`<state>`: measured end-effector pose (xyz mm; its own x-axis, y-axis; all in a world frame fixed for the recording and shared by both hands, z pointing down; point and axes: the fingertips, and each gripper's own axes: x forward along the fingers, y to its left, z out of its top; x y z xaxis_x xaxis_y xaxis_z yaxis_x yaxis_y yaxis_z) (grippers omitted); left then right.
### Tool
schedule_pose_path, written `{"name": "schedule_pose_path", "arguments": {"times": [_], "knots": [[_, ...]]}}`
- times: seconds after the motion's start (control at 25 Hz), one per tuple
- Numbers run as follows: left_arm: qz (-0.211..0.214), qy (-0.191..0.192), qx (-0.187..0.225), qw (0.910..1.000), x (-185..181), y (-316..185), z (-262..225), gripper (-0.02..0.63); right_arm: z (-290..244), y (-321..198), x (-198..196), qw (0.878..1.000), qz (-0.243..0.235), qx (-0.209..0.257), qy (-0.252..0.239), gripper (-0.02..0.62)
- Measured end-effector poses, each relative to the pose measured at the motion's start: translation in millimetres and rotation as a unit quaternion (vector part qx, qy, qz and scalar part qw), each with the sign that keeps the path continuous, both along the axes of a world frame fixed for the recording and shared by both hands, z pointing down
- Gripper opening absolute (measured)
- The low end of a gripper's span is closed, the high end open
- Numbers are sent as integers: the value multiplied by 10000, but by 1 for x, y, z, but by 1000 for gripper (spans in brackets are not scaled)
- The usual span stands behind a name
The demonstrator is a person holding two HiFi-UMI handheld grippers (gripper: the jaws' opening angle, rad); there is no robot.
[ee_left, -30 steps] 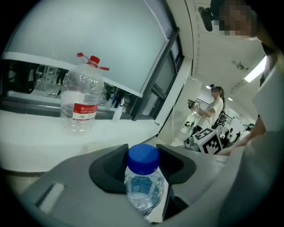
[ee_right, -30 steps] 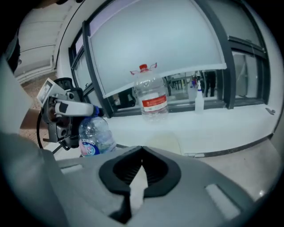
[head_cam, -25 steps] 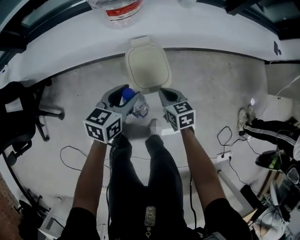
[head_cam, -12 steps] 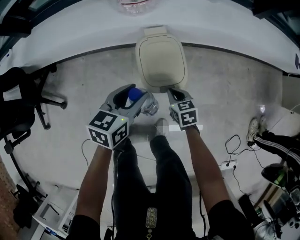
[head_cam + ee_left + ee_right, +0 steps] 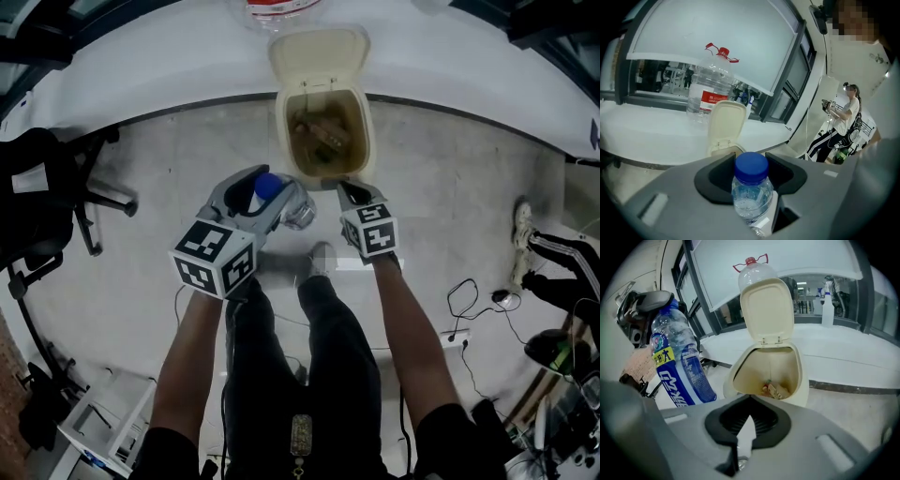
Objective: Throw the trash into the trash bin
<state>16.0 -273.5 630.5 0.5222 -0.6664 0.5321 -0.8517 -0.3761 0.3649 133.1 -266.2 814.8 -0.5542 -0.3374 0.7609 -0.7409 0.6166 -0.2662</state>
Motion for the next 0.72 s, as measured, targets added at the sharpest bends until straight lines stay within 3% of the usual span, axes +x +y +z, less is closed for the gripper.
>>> {"name": "schedule_pose_path", "arguments": {"times": [0.4, 0.72], "knots": [[-198, -113, 677, 9974, 10, -60, -52, 206, -56, -16, 11, 9989, 97, 260, -373, 3], [284, -500, 673, 9961, 37, -112, -9, 207, -110, -39, 17, 9947, 429, 621, -699, 3]]}}
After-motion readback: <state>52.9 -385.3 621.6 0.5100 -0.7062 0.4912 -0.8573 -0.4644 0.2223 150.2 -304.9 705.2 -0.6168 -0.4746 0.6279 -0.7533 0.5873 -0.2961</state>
